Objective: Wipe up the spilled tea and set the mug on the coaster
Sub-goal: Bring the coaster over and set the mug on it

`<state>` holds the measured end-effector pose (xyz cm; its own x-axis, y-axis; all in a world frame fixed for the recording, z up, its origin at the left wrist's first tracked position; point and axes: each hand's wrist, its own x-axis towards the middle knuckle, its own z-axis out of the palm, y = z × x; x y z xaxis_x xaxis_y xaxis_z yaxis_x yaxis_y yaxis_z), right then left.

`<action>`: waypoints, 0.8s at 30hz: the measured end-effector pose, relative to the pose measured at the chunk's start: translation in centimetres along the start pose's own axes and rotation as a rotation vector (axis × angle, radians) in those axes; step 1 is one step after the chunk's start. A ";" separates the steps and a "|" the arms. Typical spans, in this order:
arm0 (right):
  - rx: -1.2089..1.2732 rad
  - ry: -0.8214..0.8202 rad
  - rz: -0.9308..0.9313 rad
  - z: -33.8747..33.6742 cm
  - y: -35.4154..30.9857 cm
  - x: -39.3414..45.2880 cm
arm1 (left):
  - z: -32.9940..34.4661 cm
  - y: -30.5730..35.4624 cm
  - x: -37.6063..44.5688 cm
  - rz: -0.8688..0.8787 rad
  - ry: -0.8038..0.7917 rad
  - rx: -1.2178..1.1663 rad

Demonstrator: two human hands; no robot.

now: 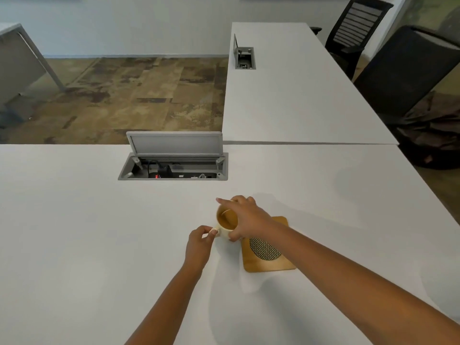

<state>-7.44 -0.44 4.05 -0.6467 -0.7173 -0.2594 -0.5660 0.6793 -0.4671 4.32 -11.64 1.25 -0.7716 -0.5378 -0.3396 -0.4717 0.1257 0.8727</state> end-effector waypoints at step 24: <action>-0.011 0.081 0.220 -1.0 6.8 -6.6 | 7.6 2.3 -1.5 -0.023 -0.190 0.058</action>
<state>-7.53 9.07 3.42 -0.7936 -0.5375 -0.2851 -0.4123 0.8197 -0.3978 1.19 -4.21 1.12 -0.8244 -0.3750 -0.4239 -0.5095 0.1657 0.8444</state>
